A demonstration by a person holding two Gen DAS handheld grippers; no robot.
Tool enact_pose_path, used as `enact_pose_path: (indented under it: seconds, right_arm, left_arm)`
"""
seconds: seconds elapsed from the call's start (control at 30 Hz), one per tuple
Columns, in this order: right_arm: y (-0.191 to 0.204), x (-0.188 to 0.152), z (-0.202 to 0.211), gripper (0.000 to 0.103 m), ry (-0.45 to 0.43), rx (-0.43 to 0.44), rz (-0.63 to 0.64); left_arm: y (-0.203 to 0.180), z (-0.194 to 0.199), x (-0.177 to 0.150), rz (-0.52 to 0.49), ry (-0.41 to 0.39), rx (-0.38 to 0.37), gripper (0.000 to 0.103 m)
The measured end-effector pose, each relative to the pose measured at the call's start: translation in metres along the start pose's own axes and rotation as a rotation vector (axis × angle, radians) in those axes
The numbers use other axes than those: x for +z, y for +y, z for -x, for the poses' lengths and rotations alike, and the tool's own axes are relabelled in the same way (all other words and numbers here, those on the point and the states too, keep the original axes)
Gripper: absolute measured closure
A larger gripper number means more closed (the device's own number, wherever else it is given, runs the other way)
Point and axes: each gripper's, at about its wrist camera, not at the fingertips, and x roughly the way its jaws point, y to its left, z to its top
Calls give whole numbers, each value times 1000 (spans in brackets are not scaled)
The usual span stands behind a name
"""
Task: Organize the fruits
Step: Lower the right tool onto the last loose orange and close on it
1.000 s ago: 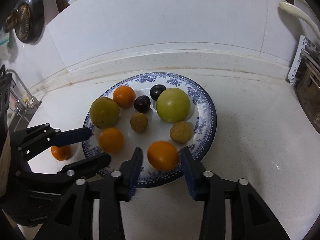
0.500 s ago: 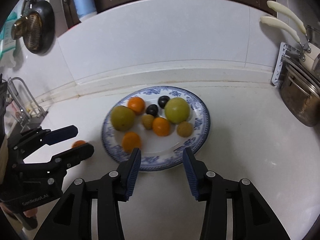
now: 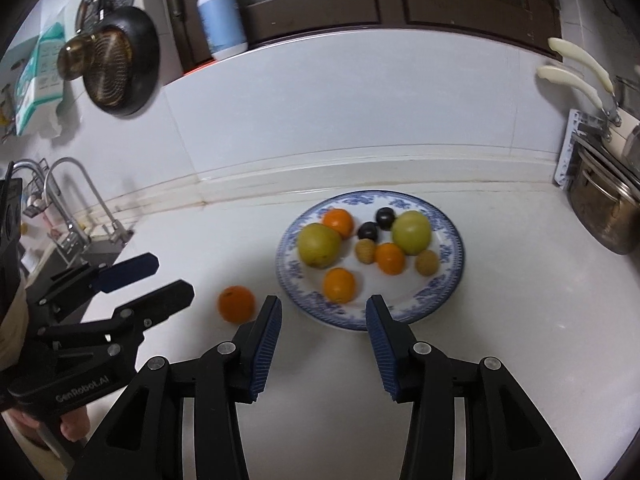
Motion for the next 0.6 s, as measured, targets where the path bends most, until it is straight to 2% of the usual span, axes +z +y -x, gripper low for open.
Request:
enact_pose_path:
  seconds: [0.27,0.6]
  right_arm:
    - [32,-4,-12,58,17,20,49]
    - [68,-7,-45,58,63,53,118]
  left_arm:
    - [31,10,-12,14,0,53,47]
    - [66,3,-29,47,36,94,47]
